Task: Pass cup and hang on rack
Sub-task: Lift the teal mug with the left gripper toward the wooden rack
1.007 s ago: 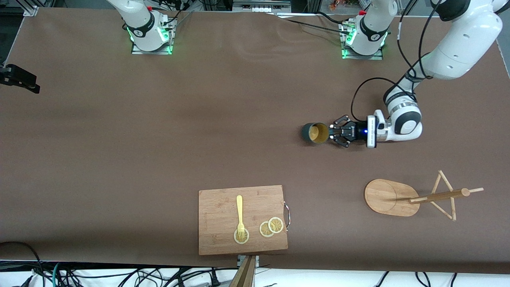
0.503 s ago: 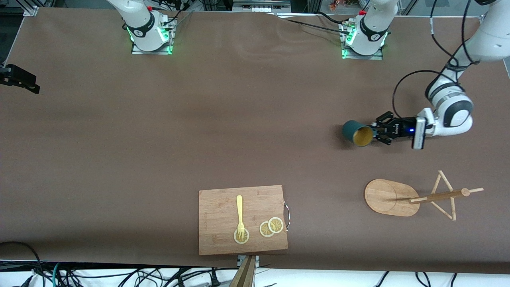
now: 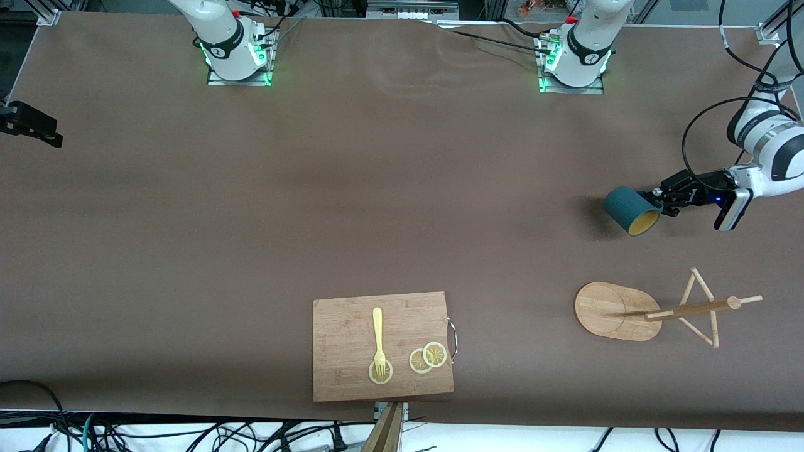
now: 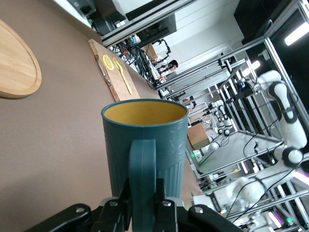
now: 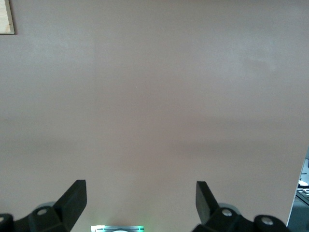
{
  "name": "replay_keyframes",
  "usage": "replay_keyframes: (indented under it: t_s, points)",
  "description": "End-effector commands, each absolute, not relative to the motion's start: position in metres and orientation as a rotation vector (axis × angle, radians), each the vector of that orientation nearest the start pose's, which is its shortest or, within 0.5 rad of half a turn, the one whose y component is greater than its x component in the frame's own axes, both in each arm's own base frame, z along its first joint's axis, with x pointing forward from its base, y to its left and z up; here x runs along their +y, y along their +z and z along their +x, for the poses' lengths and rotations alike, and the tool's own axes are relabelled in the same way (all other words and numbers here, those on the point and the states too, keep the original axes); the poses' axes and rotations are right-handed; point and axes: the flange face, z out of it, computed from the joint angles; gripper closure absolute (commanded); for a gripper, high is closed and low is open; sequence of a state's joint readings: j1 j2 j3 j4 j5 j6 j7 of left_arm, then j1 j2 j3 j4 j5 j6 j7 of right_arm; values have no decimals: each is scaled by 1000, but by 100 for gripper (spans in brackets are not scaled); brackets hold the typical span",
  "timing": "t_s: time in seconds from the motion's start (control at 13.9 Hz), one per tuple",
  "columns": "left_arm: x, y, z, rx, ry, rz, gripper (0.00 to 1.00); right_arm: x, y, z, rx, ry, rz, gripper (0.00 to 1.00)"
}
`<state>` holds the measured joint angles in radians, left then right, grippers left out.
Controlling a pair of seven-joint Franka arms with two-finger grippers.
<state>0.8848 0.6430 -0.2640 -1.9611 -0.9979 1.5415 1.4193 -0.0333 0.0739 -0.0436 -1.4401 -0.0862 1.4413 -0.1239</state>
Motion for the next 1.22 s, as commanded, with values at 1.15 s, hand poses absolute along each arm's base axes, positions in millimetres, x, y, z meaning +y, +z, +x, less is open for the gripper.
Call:
replay_keyframes:
  t_s: [1.15]
  points:
    - [237,354,607,511,-205,1748,93,-53,636,560,-84,112,-3199,0]
